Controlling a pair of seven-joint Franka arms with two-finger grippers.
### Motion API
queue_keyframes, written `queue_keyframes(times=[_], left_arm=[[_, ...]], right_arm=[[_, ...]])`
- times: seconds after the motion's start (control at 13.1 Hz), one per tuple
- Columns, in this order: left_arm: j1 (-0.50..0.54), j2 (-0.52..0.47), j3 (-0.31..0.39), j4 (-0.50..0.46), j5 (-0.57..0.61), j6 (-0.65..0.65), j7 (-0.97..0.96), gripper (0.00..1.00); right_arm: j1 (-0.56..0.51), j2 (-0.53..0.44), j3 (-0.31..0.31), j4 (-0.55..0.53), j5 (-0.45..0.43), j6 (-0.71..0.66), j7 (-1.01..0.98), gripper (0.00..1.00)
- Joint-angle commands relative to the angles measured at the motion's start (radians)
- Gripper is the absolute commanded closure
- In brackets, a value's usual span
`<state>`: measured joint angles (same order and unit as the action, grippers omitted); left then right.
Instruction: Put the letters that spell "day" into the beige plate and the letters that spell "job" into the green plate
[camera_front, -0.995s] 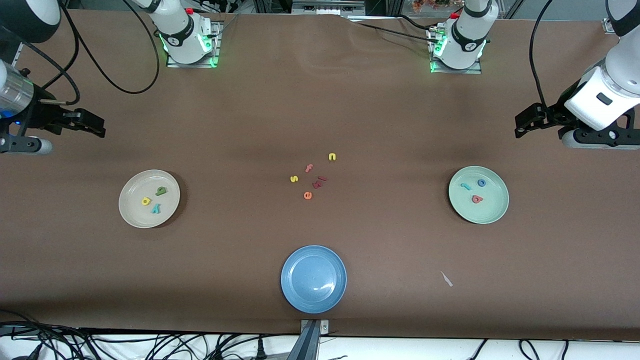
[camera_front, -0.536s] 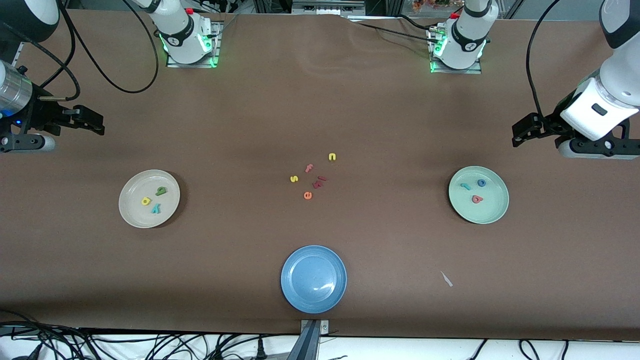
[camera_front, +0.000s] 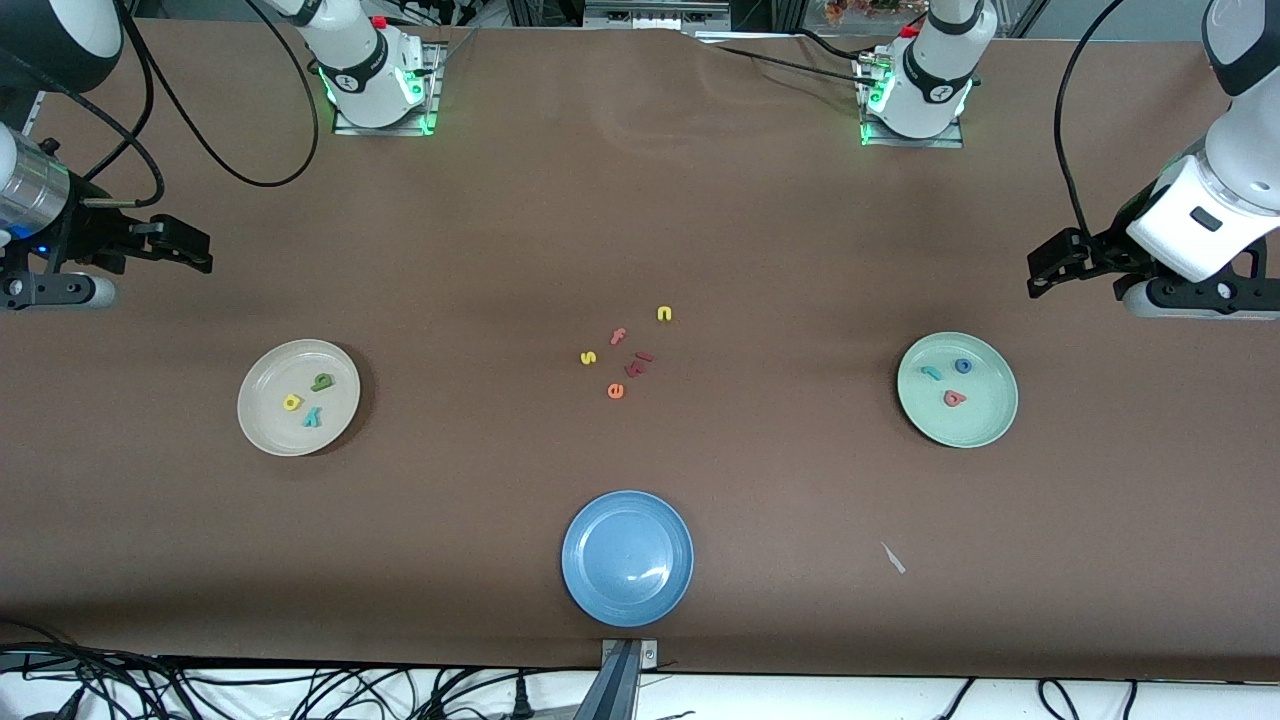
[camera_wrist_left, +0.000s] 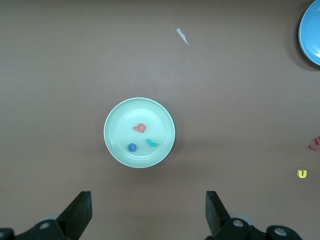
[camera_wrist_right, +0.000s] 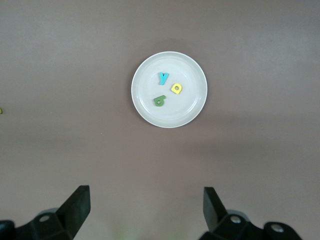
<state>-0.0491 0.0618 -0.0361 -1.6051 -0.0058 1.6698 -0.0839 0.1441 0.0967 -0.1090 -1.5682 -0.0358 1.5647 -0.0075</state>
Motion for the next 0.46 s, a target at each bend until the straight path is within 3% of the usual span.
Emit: queue_keyframes(times=[0.0, 0.38], left_arm=[[0.001, -0.013, 0.007, 0.017, -0.019, -0.042, -0.003, 0.00], [0.002, -0.013, 0.005, 0.019, -0.016, -0.054, -0.003, 0.00]], right_arm=[[-0.011, -0.006, 0.006, -0.010, 0.045, 0.020, -0.008, 0.00], [-0.011, -0.006, 0.005, -0.010, 0.051, 0.020, -0.008, 0.00]])
